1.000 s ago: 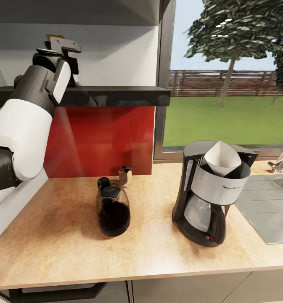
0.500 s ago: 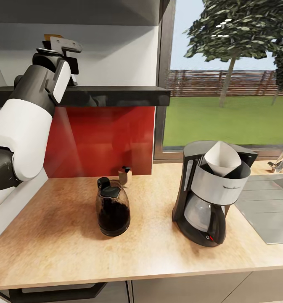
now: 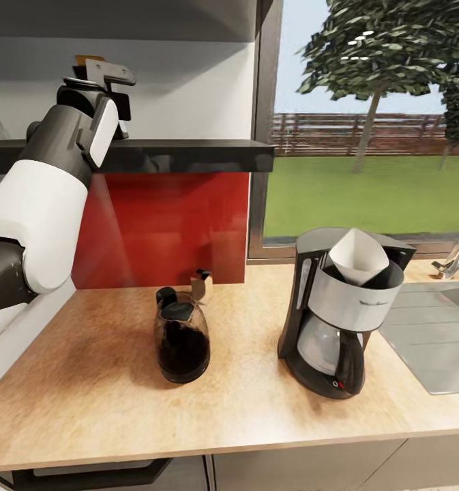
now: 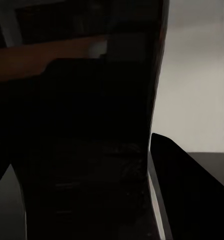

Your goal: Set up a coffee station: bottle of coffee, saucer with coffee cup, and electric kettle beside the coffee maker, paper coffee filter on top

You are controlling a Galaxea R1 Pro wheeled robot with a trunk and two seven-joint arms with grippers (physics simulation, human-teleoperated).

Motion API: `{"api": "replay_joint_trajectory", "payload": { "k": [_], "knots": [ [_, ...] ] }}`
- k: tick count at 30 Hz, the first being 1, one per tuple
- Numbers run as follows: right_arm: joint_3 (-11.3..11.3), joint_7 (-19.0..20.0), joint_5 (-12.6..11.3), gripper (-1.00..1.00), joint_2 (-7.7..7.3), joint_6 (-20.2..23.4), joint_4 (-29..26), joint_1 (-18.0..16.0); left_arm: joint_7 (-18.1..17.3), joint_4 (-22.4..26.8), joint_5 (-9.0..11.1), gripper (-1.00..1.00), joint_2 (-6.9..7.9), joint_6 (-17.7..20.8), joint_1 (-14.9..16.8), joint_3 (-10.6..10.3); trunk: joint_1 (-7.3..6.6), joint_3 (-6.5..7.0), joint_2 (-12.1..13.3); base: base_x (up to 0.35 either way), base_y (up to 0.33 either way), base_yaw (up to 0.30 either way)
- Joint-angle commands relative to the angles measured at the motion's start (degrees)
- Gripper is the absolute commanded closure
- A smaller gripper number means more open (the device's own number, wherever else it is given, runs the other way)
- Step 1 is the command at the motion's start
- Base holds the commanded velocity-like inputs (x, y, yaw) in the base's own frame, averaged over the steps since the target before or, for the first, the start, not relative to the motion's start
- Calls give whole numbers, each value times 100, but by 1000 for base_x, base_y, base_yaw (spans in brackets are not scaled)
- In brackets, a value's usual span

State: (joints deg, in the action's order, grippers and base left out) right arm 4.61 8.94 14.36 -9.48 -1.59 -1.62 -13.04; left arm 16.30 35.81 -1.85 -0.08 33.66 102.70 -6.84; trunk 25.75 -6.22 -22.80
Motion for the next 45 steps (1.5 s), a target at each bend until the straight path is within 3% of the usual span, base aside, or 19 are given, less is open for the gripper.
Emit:
{"api": "replay_joint_trajectory", "payload": {
  "k": [1, 14, 24, 45],
  "knots": [
    [49, 19, 51, -100, -2, -17, 4, -5, 5, 5, -19, 100, 1, 42, 7, -15, 4, -13, -12, 0, 0, -208],
    [49, 20, 49, -100, -2, -17, 4, -5, -4, 4, -8, 100, -7, 53, 6, -10, 4, -13, -12, -19, -108, -254],
    [49, 20, 49, -100, -2, -17, 4, -5, -4, 5, 0, 100, -18, 52, 9, -25, 4, -13, -12, -207, -199, -263],
    [49, 18, 49, -100, -2, -17, 4, -5, -4, 5, 0, 100, -18, 45, 8, -5, 4, -13, -12, -16, -11, -263]
  ]
}}
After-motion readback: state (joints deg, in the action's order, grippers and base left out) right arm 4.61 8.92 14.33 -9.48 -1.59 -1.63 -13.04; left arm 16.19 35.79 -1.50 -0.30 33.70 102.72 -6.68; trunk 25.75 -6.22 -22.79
